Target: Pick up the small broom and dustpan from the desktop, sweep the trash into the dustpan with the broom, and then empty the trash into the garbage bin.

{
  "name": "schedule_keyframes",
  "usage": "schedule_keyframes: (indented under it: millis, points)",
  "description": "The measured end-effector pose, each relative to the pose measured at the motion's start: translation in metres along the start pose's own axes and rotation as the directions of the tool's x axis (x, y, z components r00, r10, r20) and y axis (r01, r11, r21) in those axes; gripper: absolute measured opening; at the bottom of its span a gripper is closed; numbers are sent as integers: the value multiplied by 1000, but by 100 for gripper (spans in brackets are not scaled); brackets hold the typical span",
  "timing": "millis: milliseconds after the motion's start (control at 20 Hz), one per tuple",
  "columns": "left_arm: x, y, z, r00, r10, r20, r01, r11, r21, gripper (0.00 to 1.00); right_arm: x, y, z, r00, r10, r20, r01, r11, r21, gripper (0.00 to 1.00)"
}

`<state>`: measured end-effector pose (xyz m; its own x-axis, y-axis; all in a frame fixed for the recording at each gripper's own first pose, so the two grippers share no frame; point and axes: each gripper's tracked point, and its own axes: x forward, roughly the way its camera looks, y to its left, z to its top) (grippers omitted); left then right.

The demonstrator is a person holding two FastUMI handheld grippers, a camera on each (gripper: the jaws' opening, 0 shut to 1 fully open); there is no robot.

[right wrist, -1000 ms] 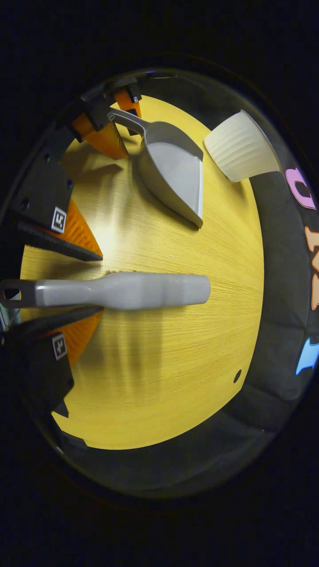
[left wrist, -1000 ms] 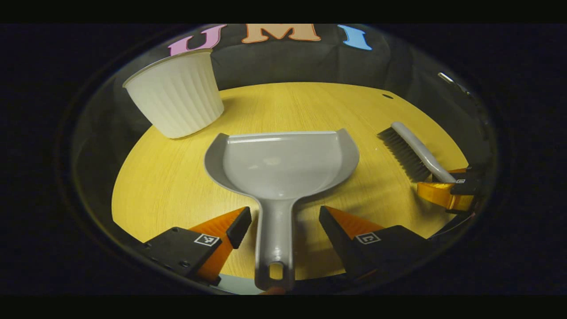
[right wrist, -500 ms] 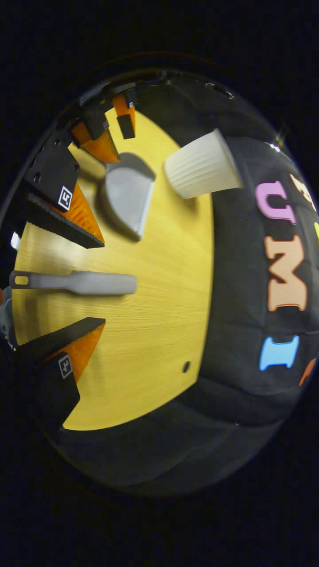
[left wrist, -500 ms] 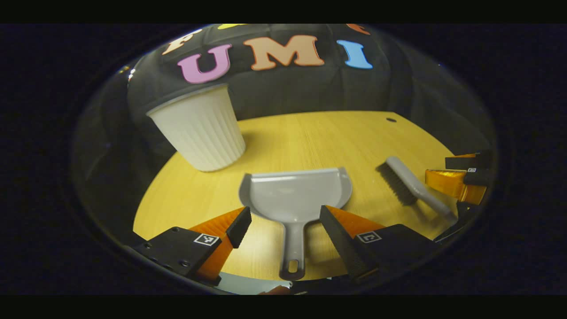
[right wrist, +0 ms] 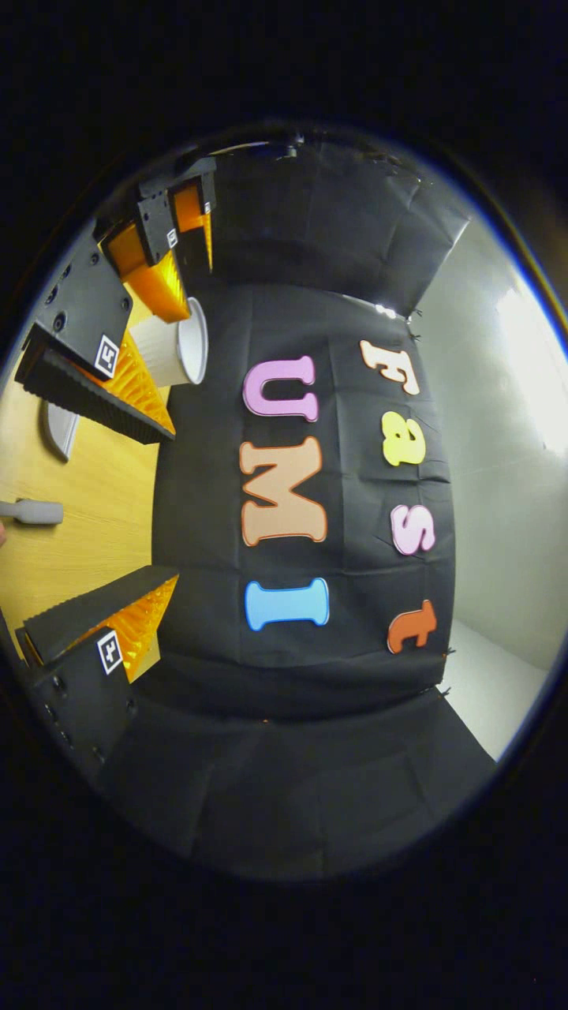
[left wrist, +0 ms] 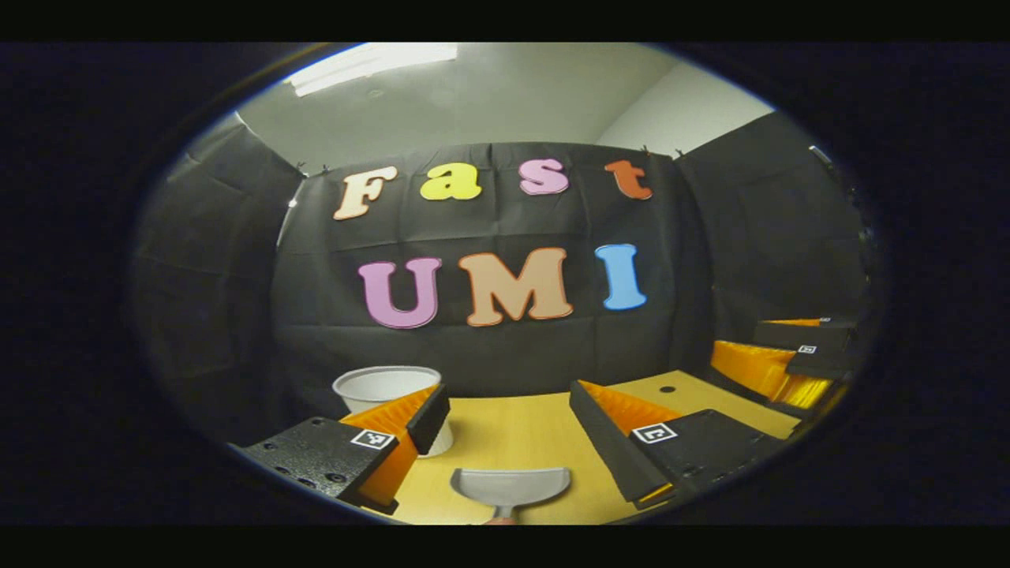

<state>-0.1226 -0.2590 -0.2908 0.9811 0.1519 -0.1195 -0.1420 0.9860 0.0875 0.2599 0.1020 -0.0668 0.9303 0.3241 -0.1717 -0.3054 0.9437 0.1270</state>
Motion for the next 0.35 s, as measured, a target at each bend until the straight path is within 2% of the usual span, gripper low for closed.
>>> schedule_keyframes:
  millis: [150, 350]
  points:
    - [8, -15, 4, 997, -76, 28, 75, 997, 15, 93, -5, -2, -2, 998, -44, 44, 44, 999, 13, 99]
    - [6, -24, 7, 990, -134, 40, 132, 990, 57, 93, -15, 2, 7, 996, -82, 44, 82, 997, -2, 99]
